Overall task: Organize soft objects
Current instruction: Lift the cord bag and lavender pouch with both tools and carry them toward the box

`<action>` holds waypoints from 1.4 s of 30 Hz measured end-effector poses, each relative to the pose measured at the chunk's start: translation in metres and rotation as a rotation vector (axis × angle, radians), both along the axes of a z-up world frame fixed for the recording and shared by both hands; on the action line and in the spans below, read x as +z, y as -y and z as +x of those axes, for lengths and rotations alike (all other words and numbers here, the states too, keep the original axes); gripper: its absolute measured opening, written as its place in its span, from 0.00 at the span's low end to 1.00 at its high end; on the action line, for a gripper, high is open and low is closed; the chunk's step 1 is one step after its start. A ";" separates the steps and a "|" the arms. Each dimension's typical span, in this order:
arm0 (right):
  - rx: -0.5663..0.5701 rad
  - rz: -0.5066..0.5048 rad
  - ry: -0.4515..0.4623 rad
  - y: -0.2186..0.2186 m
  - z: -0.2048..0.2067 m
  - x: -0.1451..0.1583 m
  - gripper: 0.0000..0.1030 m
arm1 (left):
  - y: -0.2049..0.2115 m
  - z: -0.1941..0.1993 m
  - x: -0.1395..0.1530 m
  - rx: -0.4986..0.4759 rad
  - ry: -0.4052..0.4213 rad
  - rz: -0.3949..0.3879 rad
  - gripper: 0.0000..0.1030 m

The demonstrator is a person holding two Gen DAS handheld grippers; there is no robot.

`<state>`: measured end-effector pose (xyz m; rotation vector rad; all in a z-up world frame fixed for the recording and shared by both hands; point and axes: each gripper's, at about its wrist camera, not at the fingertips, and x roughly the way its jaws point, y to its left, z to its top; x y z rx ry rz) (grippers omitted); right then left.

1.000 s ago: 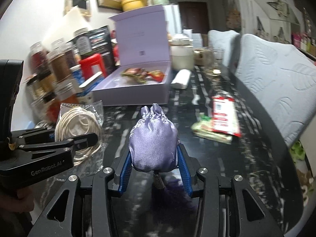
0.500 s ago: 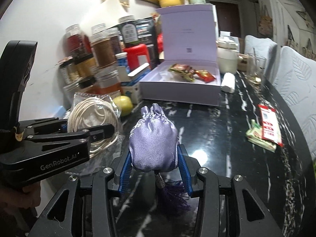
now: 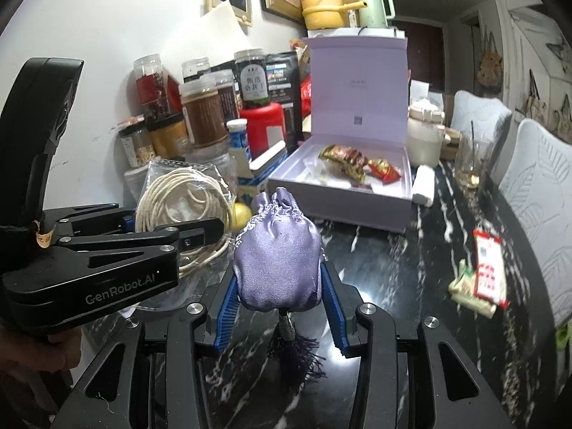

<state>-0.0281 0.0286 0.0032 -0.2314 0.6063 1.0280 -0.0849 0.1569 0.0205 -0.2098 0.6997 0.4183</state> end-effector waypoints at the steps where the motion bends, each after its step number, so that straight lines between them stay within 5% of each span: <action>1: 0.000 0.002 0.003 -0.001 0.002 0.002 0.42 | -0.001 0.002 0.002 -0.003 0.004 0.003 0.31; 26: -0.015 0.129 0.172 -0.043 0.106 0.092 0.42 | -0.054 0.115 0.090 -0.036 0.210 0.154 0.31; 42: -0.061 0.149 0.155 -0.095 0.205 0.091 0.42 | -0.115 0.213 0.070 0.073 0.183 0.178 0.31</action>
